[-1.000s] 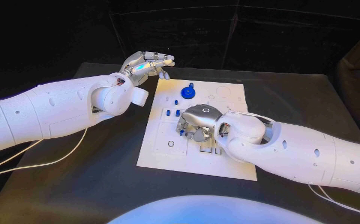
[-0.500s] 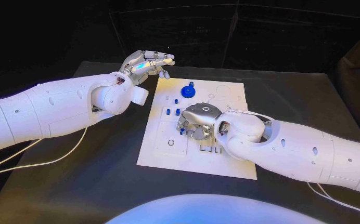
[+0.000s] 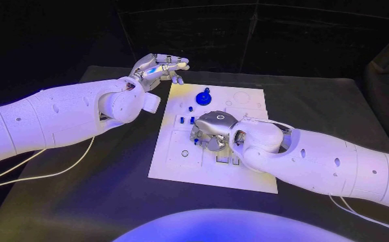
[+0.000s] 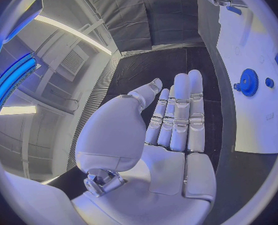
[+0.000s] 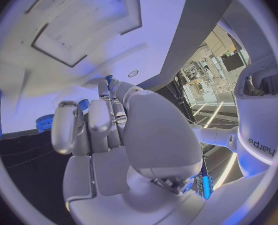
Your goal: Assemble the parts on the task board
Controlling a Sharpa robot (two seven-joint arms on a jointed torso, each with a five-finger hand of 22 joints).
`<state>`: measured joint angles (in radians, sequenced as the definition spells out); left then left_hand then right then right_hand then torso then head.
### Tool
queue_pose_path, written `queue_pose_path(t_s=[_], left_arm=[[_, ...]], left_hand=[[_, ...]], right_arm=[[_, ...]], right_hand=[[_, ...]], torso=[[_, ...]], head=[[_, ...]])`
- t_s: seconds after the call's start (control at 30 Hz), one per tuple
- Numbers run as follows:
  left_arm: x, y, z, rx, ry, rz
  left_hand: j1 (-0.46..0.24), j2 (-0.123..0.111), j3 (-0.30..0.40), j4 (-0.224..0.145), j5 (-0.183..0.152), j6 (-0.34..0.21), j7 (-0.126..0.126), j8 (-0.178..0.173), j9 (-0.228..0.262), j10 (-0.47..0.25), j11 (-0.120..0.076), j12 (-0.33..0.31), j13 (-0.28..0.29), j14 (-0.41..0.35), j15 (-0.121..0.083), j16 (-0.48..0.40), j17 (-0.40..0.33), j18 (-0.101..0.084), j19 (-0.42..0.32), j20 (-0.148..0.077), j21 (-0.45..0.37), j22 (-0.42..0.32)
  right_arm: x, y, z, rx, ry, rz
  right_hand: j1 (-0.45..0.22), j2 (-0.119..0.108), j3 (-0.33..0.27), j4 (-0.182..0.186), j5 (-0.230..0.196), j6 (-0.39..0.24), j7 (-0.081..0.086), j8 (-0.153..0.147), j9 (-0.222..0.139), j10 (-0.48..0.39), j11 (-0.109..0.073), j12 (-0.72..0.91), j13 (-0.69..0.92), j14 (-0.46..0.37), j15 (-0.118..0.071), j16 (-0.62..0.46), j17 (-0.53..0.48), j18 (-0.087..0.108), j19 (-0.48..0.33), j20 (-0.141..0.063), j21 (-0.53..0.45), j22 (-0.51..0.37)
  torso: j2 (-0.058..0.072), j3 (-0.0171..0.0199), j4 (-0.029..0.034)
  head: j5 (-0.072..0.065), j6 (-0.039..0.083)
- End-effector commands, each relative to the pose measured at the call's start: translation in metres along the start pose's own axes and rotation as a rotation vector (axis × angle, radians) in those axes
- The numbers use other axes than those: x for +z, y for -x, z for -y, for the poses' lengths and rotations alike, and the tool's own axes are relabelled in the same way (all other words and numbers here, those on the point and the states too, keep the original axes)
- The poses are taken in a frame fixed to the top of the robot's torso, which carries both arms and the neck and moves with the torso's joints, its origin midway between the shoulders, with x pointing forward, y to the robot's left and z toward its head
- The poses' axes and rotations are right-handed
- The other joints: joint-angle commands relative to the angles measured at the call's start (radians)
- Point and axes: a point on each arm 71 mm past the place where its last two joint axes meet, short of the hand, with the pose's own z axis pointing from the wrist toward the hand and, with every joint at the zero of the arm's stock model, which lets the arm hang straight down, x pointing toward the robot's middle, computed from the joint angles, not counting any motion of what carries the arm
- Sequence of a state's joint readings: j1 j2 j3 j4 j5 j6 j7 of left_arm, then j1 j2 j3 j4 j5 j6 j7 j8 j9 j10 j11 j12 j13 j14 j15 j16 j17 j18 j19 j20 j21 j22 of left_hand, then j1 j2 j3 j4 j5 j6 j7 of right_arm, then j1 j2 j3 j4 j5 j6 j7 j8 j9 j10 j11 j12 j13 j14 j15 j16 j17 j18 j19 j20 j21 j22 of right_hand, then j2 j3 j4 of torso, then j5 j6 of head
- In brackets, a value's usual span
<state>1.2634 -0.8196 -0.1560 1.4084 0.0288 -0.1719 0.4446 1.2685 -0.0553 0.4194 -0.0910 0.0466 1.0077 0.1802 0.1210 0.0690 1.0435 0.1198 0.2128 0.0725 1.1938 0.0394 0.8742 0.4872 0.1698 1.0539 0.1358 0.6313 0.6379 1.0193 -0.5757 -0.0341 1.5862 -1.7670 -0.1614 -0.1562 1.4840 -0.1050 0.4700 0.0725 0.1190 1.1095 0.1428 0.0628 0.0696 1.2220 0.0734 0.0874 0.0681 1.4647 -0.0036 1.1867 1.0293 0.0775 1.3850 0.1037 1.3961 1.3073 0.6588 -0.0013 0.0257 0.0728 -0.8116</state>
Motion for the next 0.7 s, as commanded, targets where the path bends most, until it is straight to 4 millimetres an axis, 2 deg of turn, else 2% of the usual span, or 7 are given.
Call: queue_pose_path(t_s=[0.03, 0.3, 0.5, 0.57, 0.6, 0.7], left_arm=[[0.0002, -0.0009, 0.0011, -0.007, -0.004, -0.009], [-0.0005, 0.0001, 0.0012, -0.007, -0.001, -0.007], [-0.0004, 0.0011, 0.0011, -0.006, 0.002, -0.005], [-0.0003, 0.0013, 0.0010, -0.006, 0.002, -0.005], [-0.0003, 0.0013, 0.0010, -0.006, 0.003, -0.005], [-0.0002, 0.0011, 0.0009, -0.006, 0.003, -0.006]], left_hand=[[0.008, -0.003, -0.004, -0.002, 0.002, -0.003, 0.006, 0.001, -0.002, -0.007, 0.000, 0.005, -0.002, 0.001, -0.006, -0.005, -0.002, 0.013, 0.007, -0.001, -0.004, -0.002], [0.008, -0.002, -0.006, -0.002, 0.002, -0.004, 0.006, 0.001, -0.002, -0.009, 0.001, 0.005, -0.002, 0.001, -0.005, -0.006, -0.003, 0.012, 0.008, -0.001, -0.005, -0.003], [0.008, -0.002, -0.006, -0.002, 0.002, -0.004, 0.006, 0.001, -0.002, -0.009, 0.001, 0.005, -0.002, 0.001, -0.005, -0.006, -0.003, 0.012, 0.008, -0.001, -0.005, -0.003], [0.008, -0.002, -0.006, -0.002, 0.002, -0.004, 0.006, 0.001, -0.002, -0.009, 0.001, 0.005, -0.002, 0.001, -0.005, -0.006, -0.003, 0.012, 0.008, -0.001, -0.005, -0.003], [0.008, -0.002, -0.006, -0.002, 0.002, -0.004, 0.006, 0.001, -0.002, -0.009, 0.001, 0.005, -0.002, 0.001, -0.005, -0.006, -0.003, 0.012, 0.008, -0.001, -0.005, -0.003], [0.008, -0.002, -0.006, -0.002, 0.002, -0.004, 0.006, 0.001, -0.002, -0.009, 0.001, 0.005, -0.002, 0.001, -0.005, -0.006, -0.003, 0.012, 0.008, -0.001, -0.005, -0.003]], right_arm=[[0.0004, -0.0021, -0.0026, -0.008, 0.010, -0.030], [-0.0011, -0.0003, -0.0023, -0.005, 0.000, -0.004], [-0.0019, 0.0019, -0.0005, -0.005, -0.010, 0.029], [-0.0021, 0.0031, -0.0003, -0.003, -0.009, 0.046], [-0.0023, 0.0038, -0.0003, -0.002, -0.008, 0.056], [-0.0030, 0.0055, -0.0003, 0.002, -0.005, 0.080]], right_hand=[[-0.011, 0.000, 0.000, -0.004, 0.001, 0.001, 0.007, 0.005, 0.001, -0.001, 0.006, -0.006, 0.001, 0.019, -0.001, 0.004, 0.000, -0.012, 0.007, -0.001, 0.005, 0.008], [-0.030, -0.010, -0.001, -0.009, 0.002, -0.016, 0.011, 0.000, -0.002, -0.019, 0.011, -0.017, -0.002, 0.016, 0.002, -0.003, -0.012, -0.010, 0.000, 0.001, -0.001, -0.001], [-0.059, -0.031, 0.000, -0.014, -0.003, -0.053, 0.029, -0.001, -0.005, -0.132, 0.035, -0.026, -0.007, -0.001, 0.023, -0.041, -0.064, 0.001, -0.035, 0.016, -0.036, -0.048], [-0.069, -0.039, -0.008, -0.018, -0.003, -0.083, 0.033, -0.001, -0.006, -0.181, 0.043, -0.023, -0.006, -0.011, 0.029, -0.067, -0.097, 0.010, -0.061, 0.023, -0.063, -0.085], [-0.075, -0.044, -0.019, -0.022, -0.001, -0.117, 0.036, 0.000, -0.006, -0.224, 0.047, -0.017, -0.004, -0.022, 0.033, -0.096, -0.134, 0.019, -0.089, 0.028, -0.093, -0.124], [-0.078, -0.046, -0.035, -0.029, 0.000, -0.139, 0.030, 0.000, -0.005, -0.254, 0.048, -0.011, -0.002, -0.028, 0.032, -0.118, -0.162, 0.026, -0.107, 0.029, -0.118, -0.153]], torso=[[0.000, 0.0000, -0.0003], [0.000, -0.0001, -0.0006], [0.000, 0.0004, 0.0002], [0.000, 0.0001, 0.0002], [0.000, 0.0001, -0.0002], [0.000, 0.0004, -0.0001]], head=[[0.000, -0.001], [-0.002, -0.001], [-0.002, -0.002], [-0.003, -0.002], [-0.002, -0.003], [-0.002, -0.002]])
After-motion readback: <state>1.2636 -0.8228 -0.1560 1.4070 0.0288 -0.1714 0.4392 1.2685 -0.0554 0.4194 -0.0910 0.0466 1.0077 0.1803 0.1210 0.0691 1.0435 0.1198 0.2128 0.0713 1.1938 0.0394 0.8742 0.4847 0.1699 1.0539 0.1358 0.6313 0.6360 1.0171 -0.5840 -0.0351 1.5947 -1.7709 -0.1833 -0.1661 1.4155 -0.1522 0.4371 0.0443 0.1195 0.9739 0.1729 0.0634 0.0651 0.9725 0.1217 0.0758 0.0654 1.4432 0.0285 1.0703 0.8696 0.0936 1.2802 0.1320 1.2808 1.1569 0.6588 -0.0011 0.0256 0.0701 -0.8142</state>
